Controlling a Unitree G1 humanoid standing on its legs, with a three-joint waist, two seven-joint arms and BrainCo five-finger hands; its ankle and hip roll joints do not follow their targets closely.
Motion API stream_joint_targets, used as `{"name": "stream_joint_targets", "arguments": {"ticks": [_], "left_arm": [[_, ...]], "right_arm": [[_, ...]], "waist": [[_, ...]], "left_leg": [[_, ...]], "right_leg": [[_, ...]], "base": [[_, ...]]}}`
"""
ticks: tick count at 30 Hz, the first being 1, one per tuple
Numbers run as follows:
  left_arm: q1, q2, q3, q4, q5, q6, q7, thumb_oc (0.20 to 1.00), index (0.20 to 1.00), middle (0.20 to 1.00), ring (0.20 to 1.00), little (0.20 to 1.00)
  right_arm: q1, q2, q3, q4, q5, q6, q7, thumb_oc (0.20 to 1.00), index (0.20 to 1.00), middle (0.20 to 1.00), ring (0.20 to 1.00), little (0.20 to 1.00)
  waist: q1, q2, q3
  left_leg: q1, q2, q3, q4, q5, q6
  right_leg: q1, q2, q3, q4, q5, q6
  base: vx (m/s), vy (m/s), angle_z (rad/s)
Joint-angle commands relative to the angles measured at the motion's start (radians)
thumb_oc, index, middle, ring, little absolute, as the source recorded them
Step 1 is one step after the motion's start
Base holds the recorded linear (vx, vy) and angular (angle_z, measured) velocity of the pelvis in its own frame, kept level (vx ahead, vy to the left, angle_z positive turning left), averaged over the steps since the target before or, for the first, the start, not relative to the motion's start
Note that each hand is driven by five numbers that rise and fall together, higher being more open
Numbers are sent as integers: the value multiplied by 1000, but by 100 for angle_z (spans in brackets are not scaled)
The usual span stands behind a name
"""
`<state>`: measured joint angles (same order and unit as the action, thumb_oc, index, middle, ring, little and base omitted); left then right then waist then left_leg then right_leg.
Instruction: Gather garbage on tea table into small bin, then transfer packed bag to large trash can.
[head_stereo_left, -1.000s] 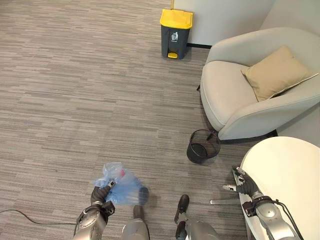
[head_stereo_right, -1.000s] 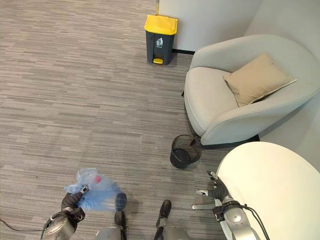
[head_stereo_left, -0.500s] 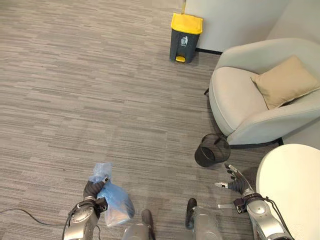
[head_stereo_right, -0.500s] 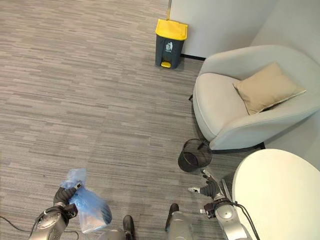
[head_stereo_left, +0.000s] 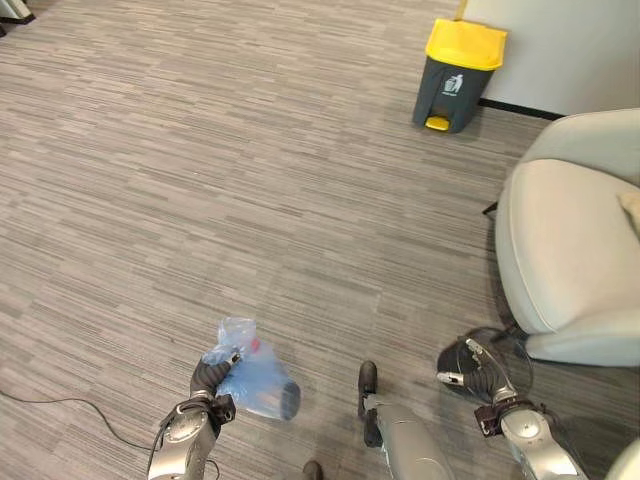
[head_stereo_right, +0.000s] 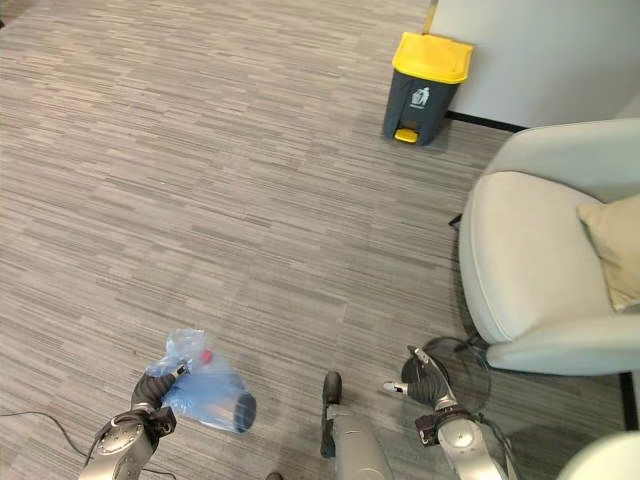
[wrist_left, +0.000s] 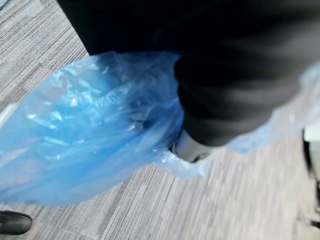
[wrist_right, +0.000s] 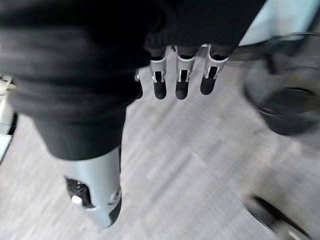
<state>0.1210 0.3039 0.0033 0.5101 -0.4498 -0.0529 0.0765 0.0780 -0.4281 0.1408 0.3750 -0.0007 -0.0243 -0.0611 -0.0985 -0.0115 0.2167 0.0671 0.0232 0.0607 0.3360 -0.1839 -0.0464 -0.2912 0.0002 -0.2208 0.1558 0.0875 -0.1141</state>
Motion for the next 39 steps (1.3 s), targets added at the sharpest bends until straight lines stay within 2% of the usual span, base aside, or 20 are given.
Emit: {"name": "stream_joint_targets", "arguments": {"ticks": [1,4,5,6,7,9,10,12,13,15,19,24,25,27,28,30,31,33,35,39], "left_arm": [[-12,60,17,-90,41,-51,-19,200,200,200,200,200],[-34,58,1,-79,39,-49,-22,200,200,200,200,200],[-31,61,-1,-83,46,-45,-24,200,200,200,200,200],[-30,61,-1,-83,46,-45,-24,200,200,200,200,200],[-27,65,3,-86,55,-45,-25,200,200,200,200,200],[-21,67,10,-94,56,-47,-21,200,200,200,200,200],[-21,68,10,-94,56,-47,-21,200,200,200,200,200],[-22,65,8,-107,49,-52,-13,200,200,200,200,200],[-22,66,7,-107,49,-52,-13,200,200,200,200,200],[-18,68,11,-107,47,-53,-15,200,200,200,200,200],[-12,81,20,-122,57,-58,-21,200,200,200,200,200],[-25,98,27,-122,56,-59,-15,200,200,200,200,200],[-32,103,27,-119,65,-58,-6,200,200,200,200,200],[-27,104,27,-126,59,-55,-2,200,200,200,200,200],[-27,104,27,-125,59,-55,-2,200,200,200,200,200],[-26,114,30,-121,47,-56,4,200,200,200,200,200],[-26,114,30,-121,47,-56,4,200,200,200,200,200],[-34,112,26,-113,43,-60,4,200,200,200,200,200],[-51,106,25,-102,42,-62,6,200,200,200,200,200],[-67,103,14,-101,44,-63,2,200,200,200,200,200]], "right_arm": [[20,-27,-30,-31,8,-39,-16,1000,1000,1000,1000,1000],[7,-32,-31,-22,26,-37,-27,1000,1000,1000,1000,1000],[4,-33,-34,-17,25,-36,-29,1000,1000,1000,1000,1000],[4,-33,-34,-17,25,-36,-29,1000,1000,1000,1000,1000],[-3,-32,-34,-8,26,-39,-33,1000,1000,1000,1000,1000],[-7,-26,-32,3,28,-41,-41,1000,1000,1000,1000,1000],[-7,-26,-32,3,28,-41,-41,1000,1000,1000,1000,1000],[-13,-14,-32,23,30,-42,-52,1000,1000,1000,1000,1000],[-13,-14,-32,23,30,-42,-52,1000,1000,1000,1000,1000],[-12,-10,-31,28,25,-40,-50,1000,1000,1000,1000,1000],[-26,5,-25,21,11,-35,-29,1000,1000,1000,1000,1000],[-53,17,-11,20,8,-33,-18,1000,1000,1000,1000,1000],[-65,24,-5,22,12,-35,-20,1000,1000,1000,1000,1000],[-70,32,2,18,17,-31,-15,1000,1000,1000,1000,1000],[-70,32,2,18,17,-31,-15,1000,1000,1000,1000,1000],[-86,32,9,15,26,-29,-17,1000,1000,1000,1000,1000],[-86,32,9,15,26,-29,-17,1000,1000,1000,1000,1000],[-93,26,14,12,29,-29,-19,1000,1000,1000,1000,1000],[-93,23,18,13,28,-26,-21,1000,1000,1000,1000,1000],[-87,20,15,6,31,-28,-24,1000,1000,1000,1000,1000]], "waist": [[-50,-47,-31],[-39,-67,-7],[-31,-76,-2],[-30,-77,-2],[-11,-83,6],[18,-80,15],[17,-82,13],[50,-67,13],[53,-68,15],[65,-66,5],[76,-83,-20],[91,-98,-31],[95,-103,-32],[95,-102,-22],[94,-102,-21],[88,-92,-1],[87,-91,1],[64,-85,21],[49,-78,46],[29,-76,47]], "left_leg": [[-60,34,38,75,109,-35],[-182,31,42,127,51,9],[-230,29,49,79,16,21],[-229,29,49,79,15,21],[-302,15,27,19,36,14],[-362,0,-21,-84,134,-11],[-362,-2,-21,-91,141,-11],[-417,-4,-50,-202,247,-30],[-413,-5,-48,-206,248,-30],[-401,-1,-43,-226,241,-25],[-388,-24,-17,-148,180,13],[-376,-40,17,-109,119,57],[-358,-50,32,-100,86,77],[-306,-55,52,-110,57,90],[-304,-55,51,-110,57,89],[-256,-44,69,-133,29,86],[-253,-43,68,-133,28,85],[-188,-57,62,-159,3,83],[-123,-59,50,-166,-33,67],[-52,-77,17,-193,-66,55]], "right_leg": [[54,-44,40,-29,-120,160],[96,-44,79,-34,-152,154],[115,-52,95,-40,-163,161],[115,-52,96,-39,-163,161],[145,-55,116,-54,-170,164],[180,-39,136,-72,-178,166],[178,-40,135,-74,-175,166],[236,-17,164,-95,-193,170],[238,-18,166,-95,-194,170],[269,-16,190,-93,-214,175],[306,-74,237,-50,-242,205],[268,-113,258,62,-226,232],[242,-127,259,121,-191,244],[166,-141,215,155,-129,244],[168,-141,214,154,-130,244],[77,-165,118,104,-92,248],[80,-164,117,104,-93,248],[-1,-163,79,11,-64,260],[-47,-160,5,-73,-36,273],[-102,-156,2,-98,-7,282]], "base": [[251,-156,-17],[252,-83,-26],[241,-11,-24],[306,38,-33],[246,57,-52],[265,66,-46],[210,55,-55],[303,102,-81],[445,214,-52],[317,187,-49],[355,274,-67],[229,196,-49],[256,218,-11],[282,172,-28],[254,99,-39],[196,49,-27],[183,19,-23],[388,16,-18],[411,-38,11],[391,-117,27]]}}
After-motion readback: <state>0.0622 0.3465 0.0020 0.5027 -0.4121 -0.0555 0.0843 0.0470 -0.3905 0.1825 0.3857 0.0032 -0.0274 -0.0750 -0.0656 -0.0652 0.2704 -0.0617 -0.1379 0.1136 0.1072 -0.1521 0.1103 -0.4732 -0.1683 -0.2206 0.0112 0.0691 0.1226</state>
